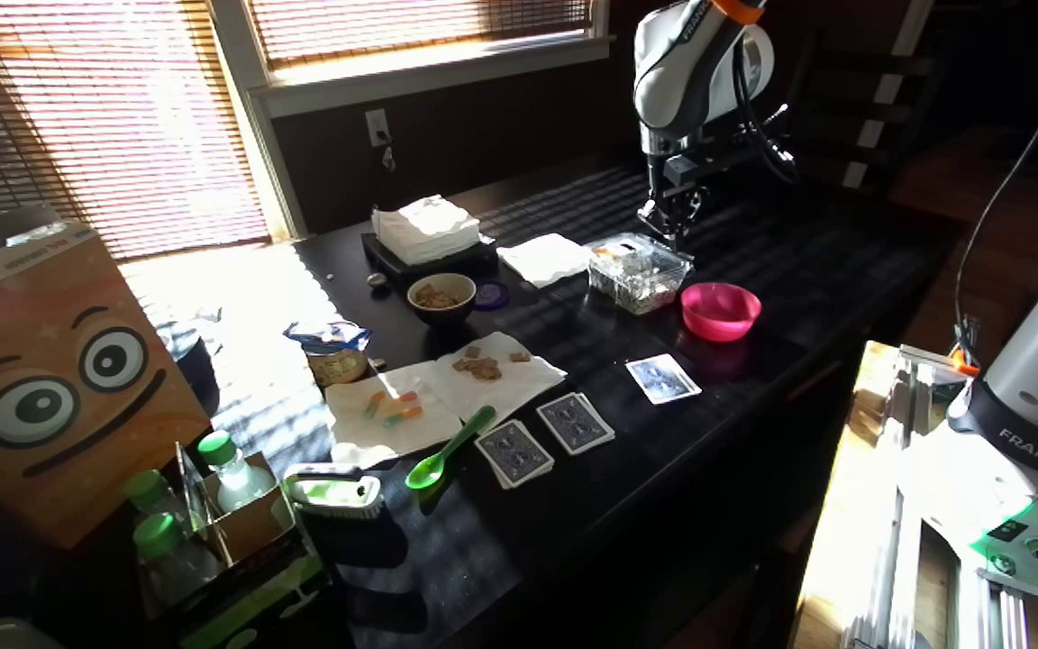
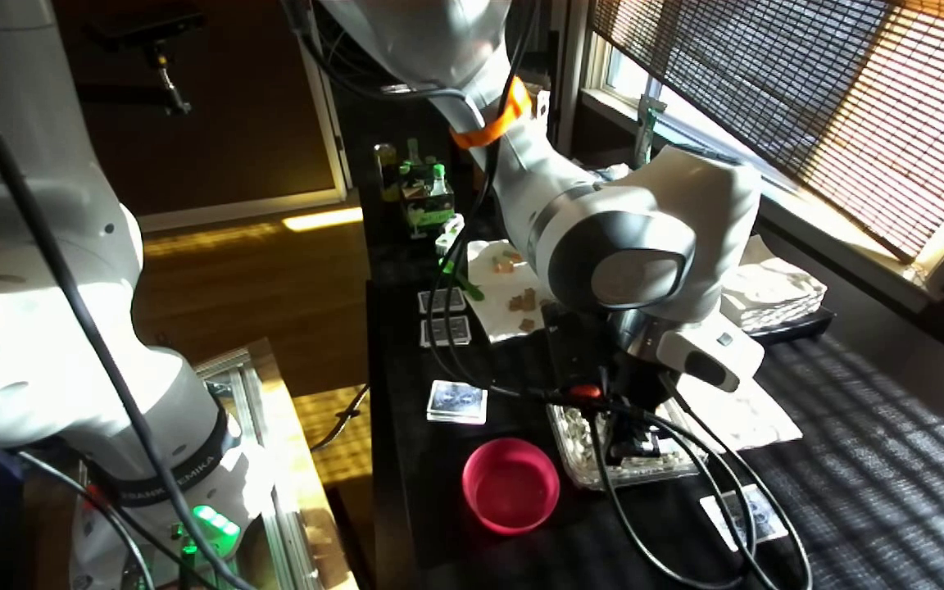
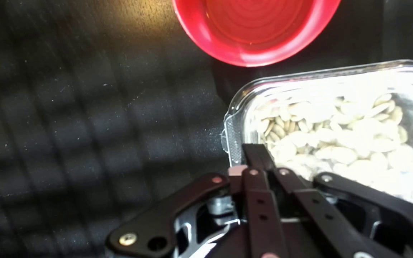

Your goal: Put the clear lid on the clear container.

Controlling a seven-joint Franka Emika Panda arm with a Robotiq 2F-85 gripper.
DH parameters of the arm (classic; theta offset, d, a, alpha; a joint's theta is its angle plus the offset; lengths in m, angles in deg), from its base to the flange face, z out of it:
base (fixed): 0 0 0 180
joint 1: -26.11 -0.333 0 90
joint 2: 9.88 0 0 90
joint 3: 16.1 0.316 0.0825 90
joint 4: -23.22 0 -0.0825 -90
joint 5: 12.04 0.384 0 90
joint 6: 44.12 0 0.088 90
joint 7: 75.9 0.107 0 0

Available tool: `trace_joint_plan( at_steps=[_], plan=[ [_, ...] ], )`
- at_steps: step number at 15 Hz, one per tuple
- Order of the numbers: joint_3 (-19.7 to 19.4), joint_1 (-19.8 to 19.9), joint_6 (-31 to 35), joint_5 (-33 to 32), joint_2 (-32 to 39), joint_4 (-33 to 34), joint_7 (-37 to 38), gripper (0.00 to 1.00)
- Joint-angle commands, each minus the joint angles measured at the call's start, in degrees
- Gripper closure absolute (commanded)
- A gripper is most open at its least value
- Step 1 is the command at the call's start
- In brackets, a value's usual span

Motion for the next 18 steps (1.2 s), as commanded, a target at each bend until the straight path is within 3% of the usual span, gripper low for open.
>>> trace_joint_plan(
  at_steps=[1, 11, 18],
  plan=[
    [0.19, -0.41, 0.05, -0.81, -2.76, -1.26, 1.26, 1.00],
    [6.69, 2.10, -8.61, 14.13, -2.55, -0.28, -16.44, 1.00],
    [9.12, 3.19, -8.63, 22.56, -0.31, 0.66, -25.11, 1.00]
  ],
)
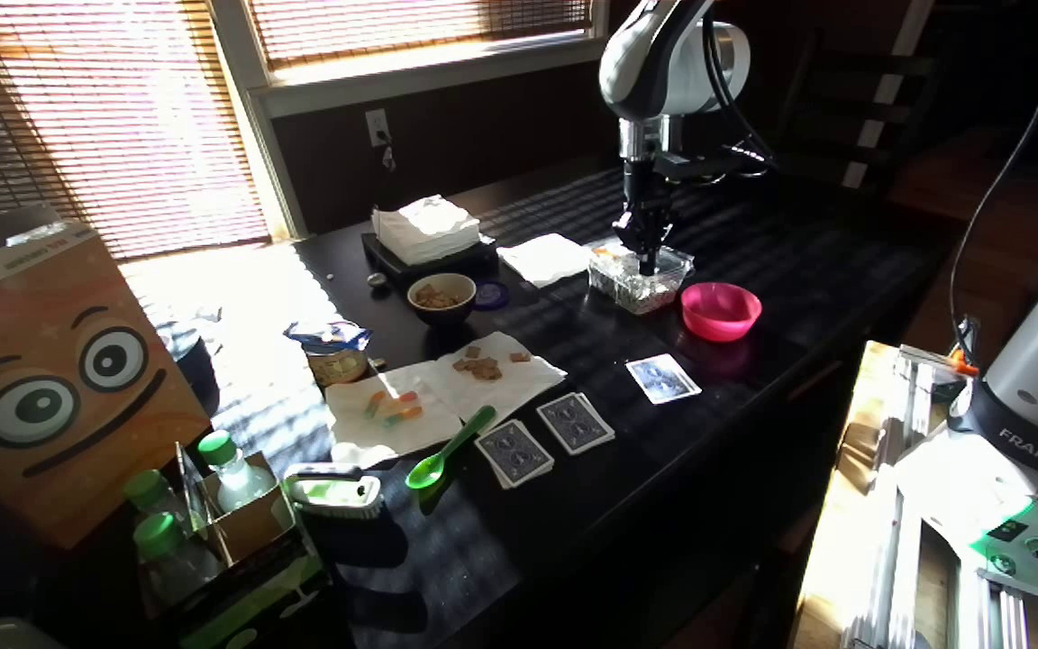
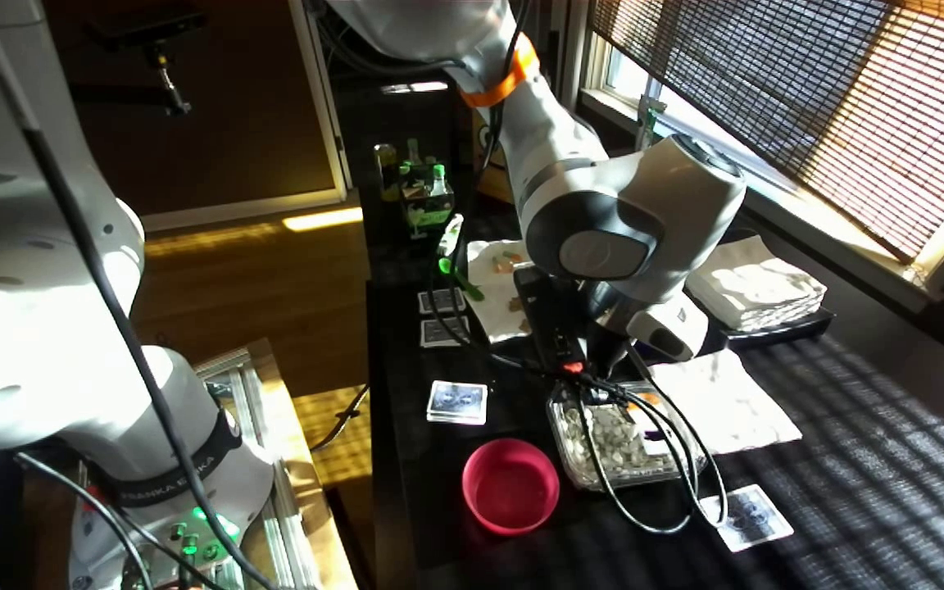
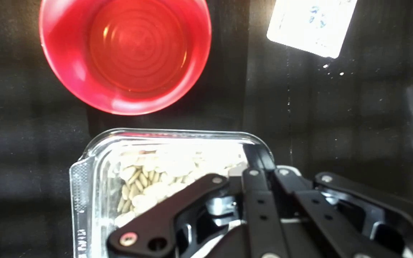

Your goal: Put the clear lid on the clear container.

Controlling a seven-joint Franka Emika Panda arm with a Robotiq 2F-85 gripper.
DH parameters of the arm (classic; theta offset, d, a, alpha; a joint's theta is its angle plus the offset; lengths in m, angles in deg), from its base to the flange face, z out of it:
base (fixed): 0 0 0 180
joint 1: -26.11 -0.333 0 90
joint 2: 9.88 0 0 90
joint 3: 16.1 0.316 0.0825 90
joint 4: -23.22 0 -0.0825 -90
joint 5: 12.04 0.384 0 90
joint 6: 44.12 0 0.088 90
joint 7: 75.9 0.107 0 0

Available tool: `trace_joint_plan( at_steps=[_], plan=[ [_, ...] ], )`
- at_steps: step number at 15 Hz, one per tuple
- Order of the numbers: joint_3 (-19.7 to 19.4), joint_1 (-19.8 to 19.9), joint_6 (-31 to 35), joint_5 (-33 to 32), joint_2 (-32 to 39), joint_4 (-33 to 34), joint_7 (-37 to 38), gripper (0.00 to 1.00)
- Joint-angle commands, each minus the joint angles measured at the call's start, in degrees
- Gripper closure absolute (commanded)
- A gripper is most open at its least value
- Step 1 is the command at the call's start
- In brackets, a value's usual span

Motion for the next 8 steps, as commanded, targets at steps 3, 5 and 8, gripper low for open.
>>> trace_joint_plan(
  at_steps=[3, 5, 8],
  plan=[
    [1.35, 1.23, 0.10, 3.56, 1.43, 0.79, -3.78, 1.00],
    [1.33, 1.24, 0.18, 3.44, 1.64, 0.88, -3.65, 1.00],
    [1.53, 1.50, 0.03, 4.06, 1.31, 0.81, -4.37, 1.00]
  ],
)
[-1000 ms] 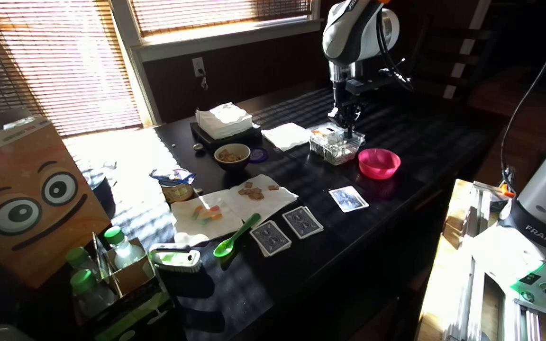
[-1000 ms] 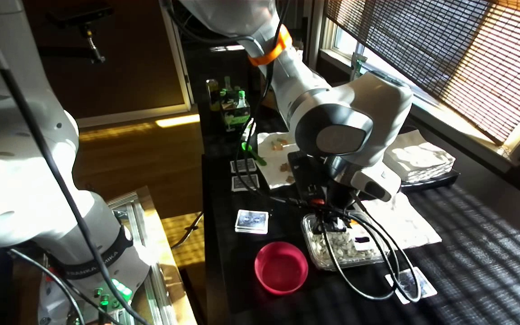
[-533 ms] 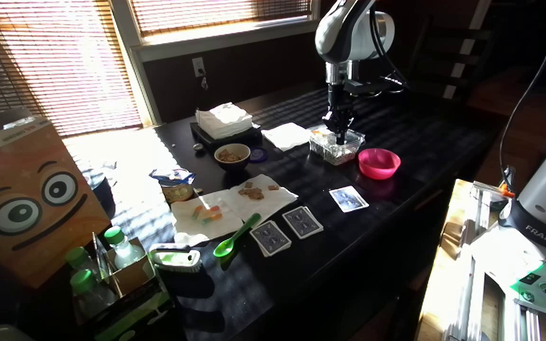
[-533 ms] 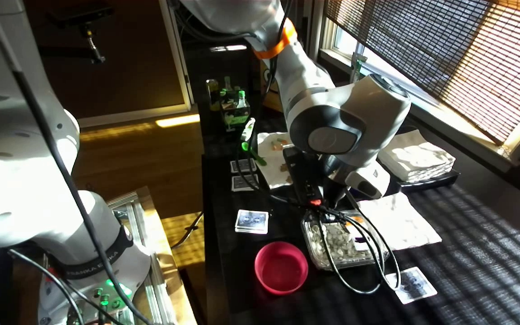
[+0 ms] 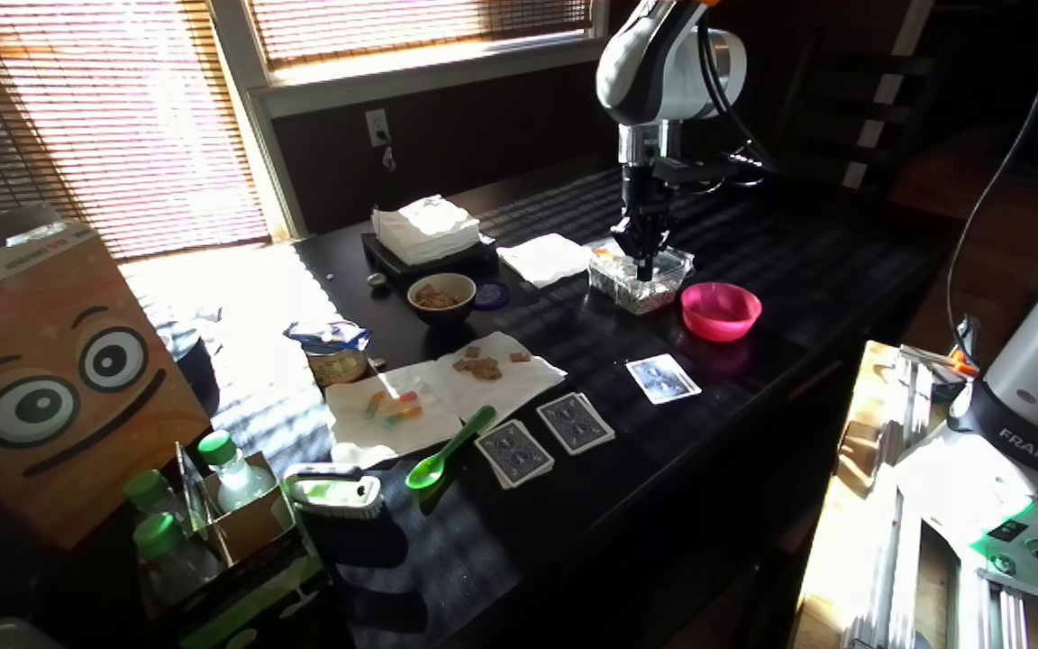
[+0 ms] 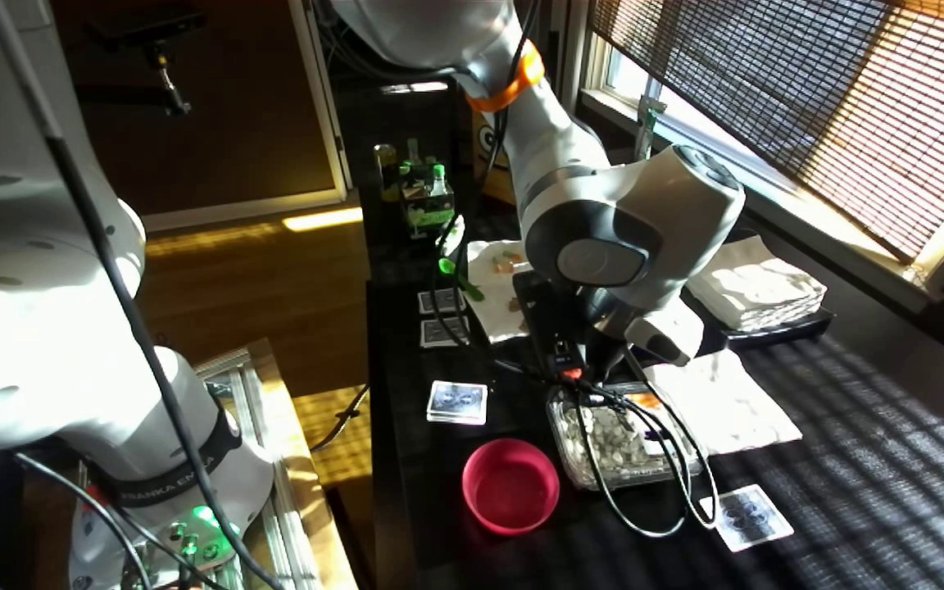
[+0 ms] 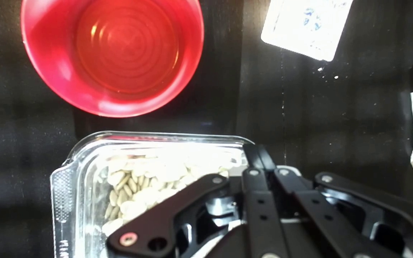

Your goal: Put the clear lid on the clear container.

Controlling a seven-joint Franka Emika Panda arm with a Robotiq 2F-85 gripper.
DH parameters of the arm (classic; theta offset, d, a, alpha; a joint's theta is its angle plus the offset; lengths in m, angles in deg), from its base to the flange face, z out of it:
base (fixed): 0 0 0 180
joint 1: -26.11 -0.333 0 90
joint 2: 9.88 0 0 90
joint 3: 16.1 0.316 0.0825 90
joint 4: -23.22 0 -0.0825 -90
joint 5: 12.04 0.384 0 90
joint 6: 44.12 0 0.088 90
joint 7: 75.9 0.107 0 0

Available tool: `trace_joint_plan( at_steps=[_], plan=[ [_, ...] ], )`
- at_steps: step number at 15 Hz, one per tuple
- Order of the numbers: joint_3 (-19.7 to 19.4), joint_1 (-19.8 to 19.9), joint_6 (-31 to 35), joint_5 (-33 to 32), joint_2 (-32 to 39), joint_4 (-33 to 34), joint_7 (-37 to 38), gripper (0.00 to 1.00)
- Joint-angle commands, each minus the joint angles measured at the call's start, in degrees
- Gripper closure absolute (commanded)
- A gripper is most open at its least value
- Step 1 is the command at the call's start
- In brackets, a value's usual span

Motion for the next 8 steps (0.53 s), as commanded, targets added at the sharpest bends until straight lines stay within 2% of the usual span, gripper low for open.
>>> trace_joint_plan(
  at_steps=[1, 5, 8],
  plan=[
    [1.02, 1.17, 0.04, 2.63, -0.04, 0.39, -2.69, 1.00],
    [1.05, 1.73, 0.45, 4.74, -2.04, -0.54, -5.09, 1.00],
    [0.26, 1.69, 2.53, 3.91, -3.19, -0.98, -4.31, 1.00]
  ],
)
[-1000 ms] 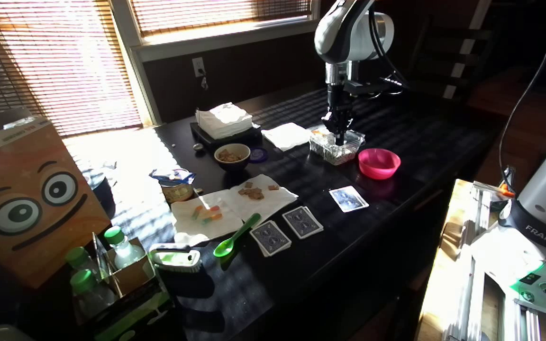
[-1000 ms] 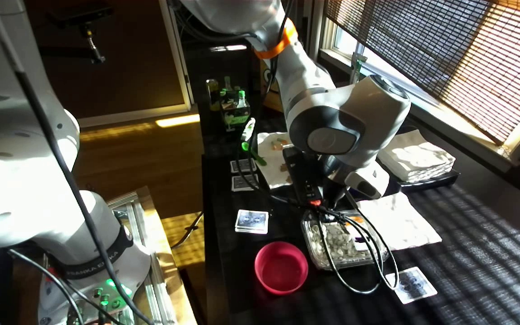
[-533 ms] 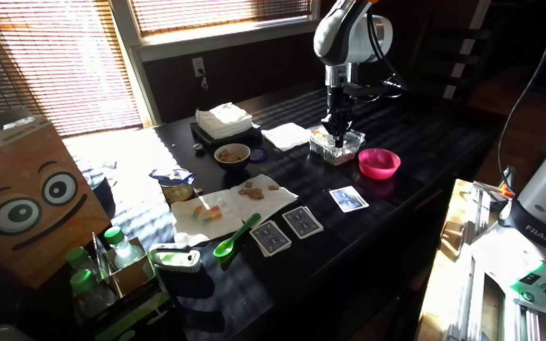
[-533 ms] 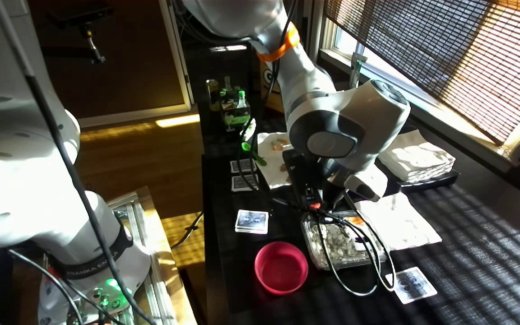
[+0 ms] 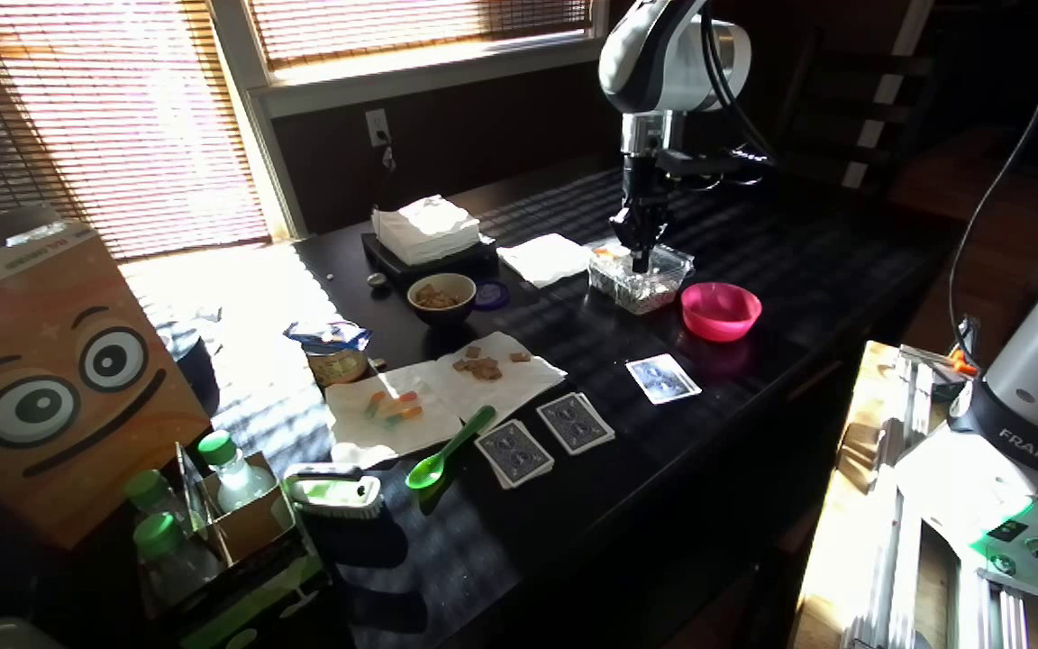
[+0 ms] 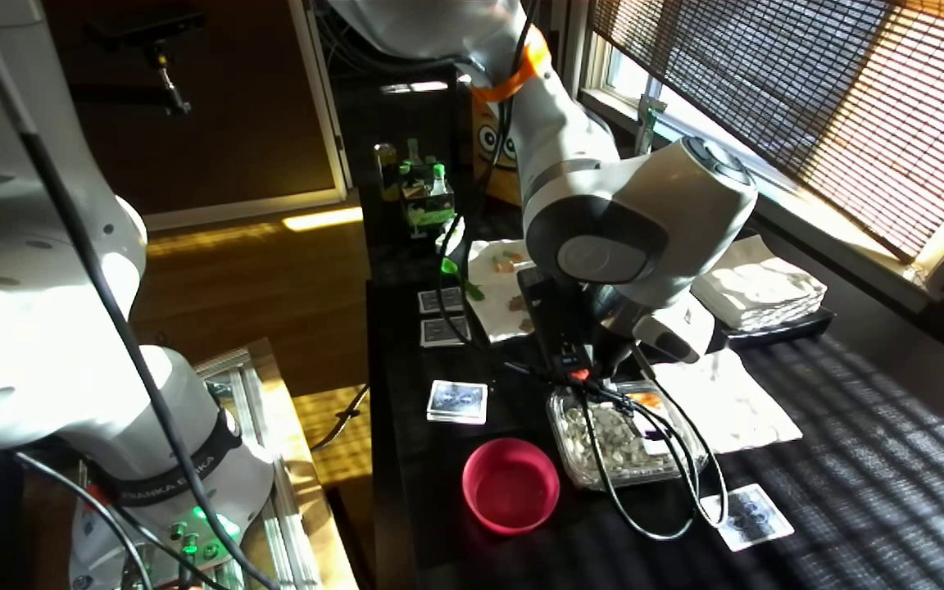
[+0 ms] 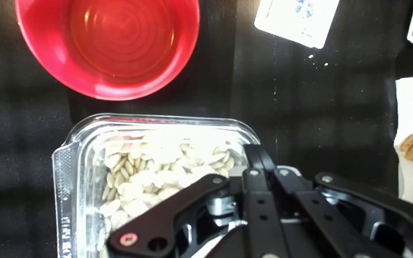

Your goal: Put the clear lid on the clear container.

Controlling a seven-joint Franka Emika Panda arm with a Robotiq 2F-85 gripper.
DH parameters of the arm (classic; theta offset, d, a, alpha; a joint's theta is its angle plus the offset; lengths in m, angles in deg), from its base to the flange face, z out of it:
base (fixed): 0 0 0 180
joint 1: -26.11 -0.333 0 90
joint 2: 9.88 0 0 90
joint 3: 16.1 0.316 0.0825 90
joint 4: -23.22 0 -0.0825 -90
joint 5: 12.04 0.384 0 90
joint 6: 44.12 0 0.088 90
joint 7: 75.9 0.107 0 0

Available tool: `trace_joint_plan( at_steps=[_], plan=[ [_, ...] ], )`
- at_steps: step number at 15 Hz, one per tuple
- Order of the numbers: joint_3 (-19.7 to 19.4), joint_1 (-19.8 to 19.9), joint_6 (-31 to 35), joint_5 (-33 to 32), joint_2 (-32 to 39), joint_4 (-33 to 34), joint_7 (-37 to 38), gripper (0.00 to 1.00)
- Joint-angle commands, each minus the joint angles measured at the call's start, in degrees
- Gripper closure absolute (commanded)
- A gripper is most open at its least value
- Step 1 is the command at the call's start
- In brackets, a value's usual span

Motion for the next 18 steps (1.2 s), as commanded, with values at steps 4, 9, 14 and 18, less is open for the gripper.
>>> trace_joint_plan(
  at_steps=[4, 9, 14, 18],
  plan=[
    [-0.60, 0.61, 6.99, 0.29, -3.01, -1.34, 1.56, 0.73],
    [-1.62, -0.57, 16.25, -3.27, -3.01, -2.11, 7.75, 0.40],
    [-4.45, -2.52, 17.25, -13.17, -3.07, -1.75, 16.82, 0.05],
    [-5.80, -3.40, 15.39, -18.82, -3.59, -1.36, 20.55, 0.00]
  ],
)
